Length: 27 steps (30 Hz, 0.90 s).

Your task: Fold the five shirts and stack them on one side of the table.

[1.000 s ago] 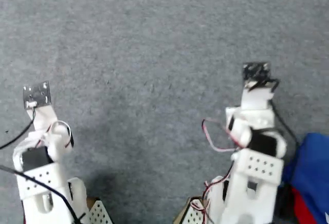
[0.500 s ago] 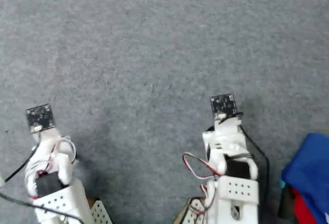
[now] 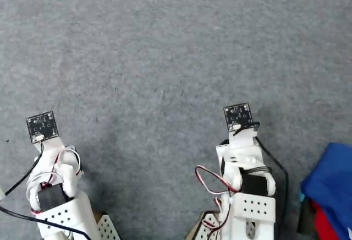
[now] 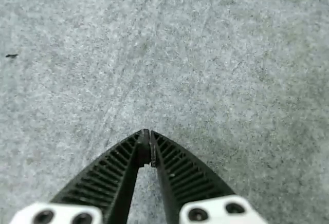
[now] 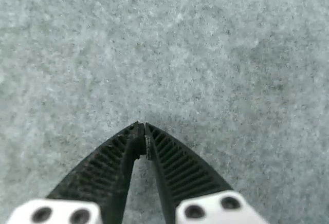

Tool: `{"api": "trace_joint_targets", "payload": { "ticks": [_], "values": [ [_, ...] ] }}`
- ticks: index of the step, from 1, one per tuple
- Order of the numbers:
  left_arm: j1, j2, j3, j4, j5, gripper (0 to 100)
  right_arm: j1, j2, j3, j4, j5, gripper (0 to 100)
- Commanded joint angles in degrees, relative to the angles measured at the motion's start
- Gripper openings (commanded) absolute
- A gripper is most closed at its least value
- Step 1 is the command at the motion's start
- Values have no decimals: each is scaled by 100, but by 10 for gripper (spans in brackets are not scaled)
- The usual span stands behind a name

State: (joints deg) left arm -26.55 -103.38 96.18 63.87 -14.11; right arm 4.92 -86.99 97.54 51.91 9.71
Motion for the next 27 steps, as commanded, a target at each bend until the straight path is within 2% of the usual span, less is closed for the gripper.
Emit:
{"api": "trace_joint_targets", "payload": {
  "ticks": [1,15,27],
  "values": [
    [-53,22,70,-44,-9,20,-48,-259,-13,264,-26,5],
    [-26,22,70,-35,0,20,-48,-1209,-13,1793,-26,5],
    [-18,-22,70,308,0,20,-48,-1376,-22,1881,-35,5]
  ]
}}
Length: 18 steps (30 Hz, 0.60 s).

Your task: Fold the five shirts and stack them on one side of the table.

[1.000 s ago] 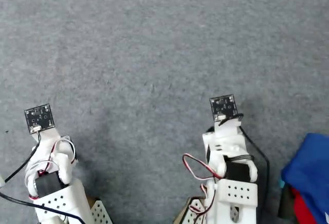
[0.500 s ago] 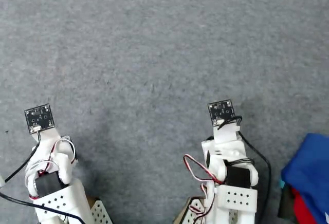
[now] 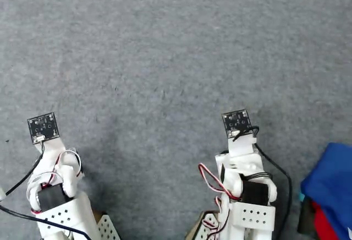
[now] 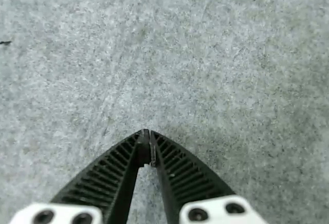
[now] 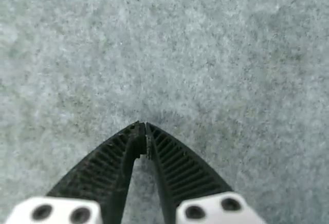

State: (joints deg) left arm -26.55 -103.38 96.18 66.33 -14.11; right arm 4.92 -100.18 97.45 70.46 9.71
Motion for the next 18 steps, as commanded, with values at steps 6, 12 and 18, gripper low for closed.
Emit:
{"api": "trace_joint_targets", "payload": {
  "ticks": [6,12,18],
  "values": [
    [-18,13,70,62,0,20,-48,-57,-13,26,-35,5],
    [-53,22,70,70,0,20,-48,-57,-13,26,-35,5],
    [-44,22,70,70,0,20,-48,-57,-13,26,-26,5]
  ]
}}
